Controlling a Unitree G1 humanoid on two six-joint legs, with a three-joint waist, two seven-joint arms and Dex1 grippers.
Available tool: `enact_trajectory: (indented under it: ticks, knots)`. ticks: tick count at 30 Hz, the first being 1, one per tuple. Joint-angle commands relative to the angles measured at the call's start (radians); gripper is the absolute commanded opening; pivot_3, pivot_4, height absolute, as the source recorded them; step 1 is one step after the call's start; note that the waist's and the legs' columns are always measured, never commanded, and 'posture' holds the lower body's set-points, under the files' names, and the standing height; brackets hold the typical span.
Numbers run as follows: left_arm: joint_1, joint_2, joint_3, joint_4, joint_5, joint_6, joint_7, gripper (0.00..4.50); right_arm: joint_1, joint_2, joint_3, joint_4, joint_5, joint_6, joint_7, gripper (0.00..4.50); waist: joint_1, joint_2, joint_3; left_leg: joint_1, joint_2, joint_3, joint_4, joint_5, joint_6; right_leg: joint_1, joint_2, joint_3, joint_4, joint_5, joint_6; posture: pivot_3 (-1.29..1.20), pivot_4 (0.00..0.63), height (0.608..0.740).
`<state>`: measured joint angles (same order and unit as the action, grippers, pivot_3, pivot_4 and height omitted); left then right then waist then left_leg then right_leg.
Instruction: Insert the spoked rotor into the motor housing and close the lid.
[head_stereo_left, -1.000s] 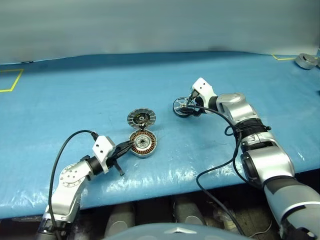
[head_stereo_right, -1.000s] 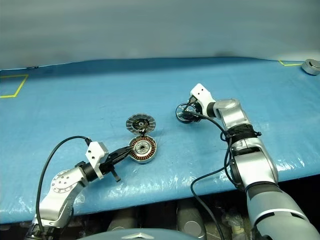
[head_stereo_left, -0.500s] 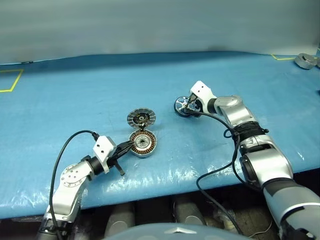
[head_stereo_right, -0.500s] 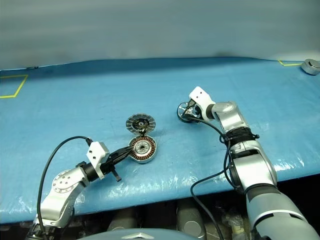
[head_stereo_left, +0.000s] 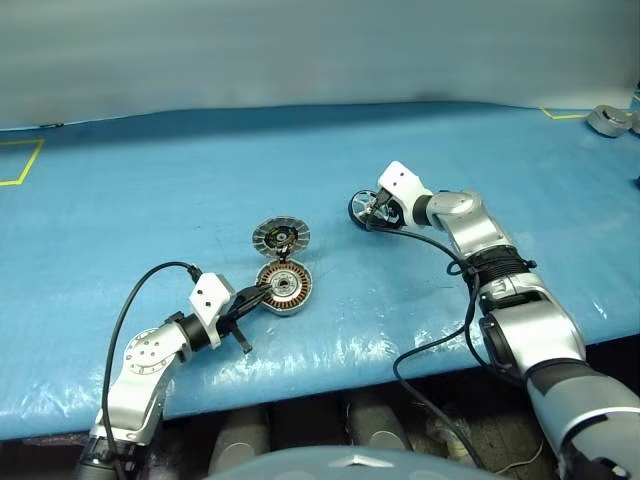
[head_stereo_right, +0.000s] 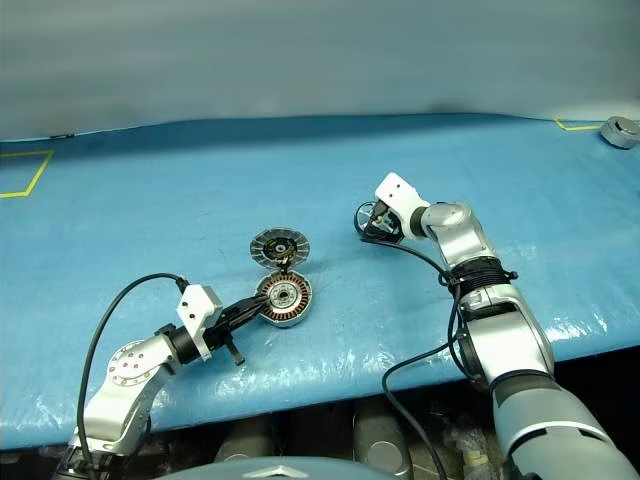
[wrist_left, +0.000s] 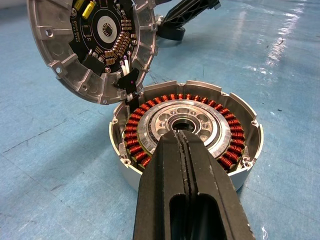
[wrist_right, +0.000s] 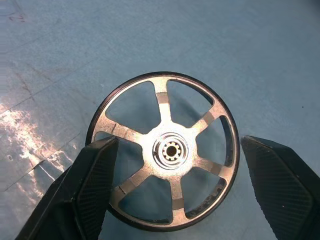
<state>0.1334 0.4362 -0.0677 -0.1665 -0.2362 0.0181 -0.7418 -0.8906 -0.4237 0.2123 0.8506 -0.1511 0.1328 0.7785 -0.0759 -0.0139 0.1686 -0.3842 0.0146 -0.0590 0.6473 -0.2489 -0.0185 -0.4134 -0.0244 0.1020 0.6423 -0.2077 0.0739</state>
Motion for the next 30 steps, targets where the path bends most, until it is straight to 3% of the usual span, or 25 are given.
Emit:
enact_trajectory:
  ticks: [1, 5, 15, 30]
  knots:
    - [0.0, 0.005, 0.001, -0.01, 0.005, -0.002, 0.004, 0.0, 0.001, -0.004, 0.006, -0.04, -0.002, -0.015, 0.025, 4.1, -0.001, 0.0, 0.0, 0.0, 0.0, 0.0, 0.0, 0.0, 0.0, 0.0, 0.0, 0.0, 0.0, 0.0, 0.0, 0.0, 0.15, 0.74]
    - [0.001, 0.007, 0.004, -0.009, 0.006, -0.001, 0.007, 0.0, 0.001, 0.004, 0.015, -0.025, 0.0, 0.004, 0.055, 4.1, -0.001, 0.0, 0.0, 0.0, 0.0, 0.0, 0.0, 0.0, 0.0, 0.0, 0.0, 0.0, 0.0, 0.0, 0.0, 0.0, 0.15, 0.74]
    - [0.012, 0.007, 0.006, -0.013, 0.004, 0.001, 0.018, 0.0, -0.007, 0.008, 0.015, -0.036, -0.039, -0.048, -0.056, 4.1, -0.002, 0.0, 0.0, 0.001, 0.0, 0.0, 0.0, 0.0, 0.0, 0.001, 0.0, 0.0, 0.0, 0.0, 0.0, 0.0, 0.15, 0.74]
    - [0.002, 0.01, 0.001, -0.005, 0.006, 0.003, 0.018, 0.0, 0.031, 0.003, 0.041, -0.095, -0.045, -0.027, 0.007, 4.1, -0.002, 0.0, 0.0, 0.001, 0.0, 0.0, 0.0, 0.0, 0.0, 0.001, 0.0, 0.0, 0.0, 0.0, 0.0, 0.0, 0.15, 0.74]
